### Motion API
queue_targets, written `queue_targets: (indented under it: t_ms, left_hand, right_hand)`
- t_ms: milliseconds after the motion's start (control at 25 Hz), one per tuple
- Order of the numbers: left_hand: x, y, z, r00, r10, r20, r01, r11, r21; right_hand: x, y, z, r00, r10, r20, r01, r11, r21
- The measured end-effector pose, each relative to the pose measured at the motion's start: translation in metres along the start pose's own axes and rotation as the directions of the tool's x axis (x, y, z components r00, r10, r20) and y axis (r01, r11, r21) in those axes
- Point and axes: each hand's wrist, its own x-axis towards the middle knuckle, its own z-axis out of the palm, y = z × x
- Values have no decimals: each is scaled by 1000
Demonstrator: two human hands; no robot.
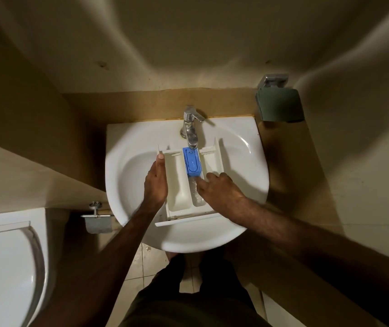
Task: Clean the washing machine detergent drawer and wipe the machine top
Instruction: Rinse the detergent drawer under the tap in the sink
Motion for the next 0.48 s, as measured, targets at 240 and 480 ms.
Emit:
queue_targets:
  t_ms: [240,480]
  left_hand:
    - [1,-3,1,1000,-18,-15,17,1000,-20]
    - [-4,1,4,997,-43,-57,42,999,-4]
  right_hand:
    - [-5,1,2,986,-167,-30,169,975,141]
    - [2,-6,-4,978,-33,207,-121,716,688]
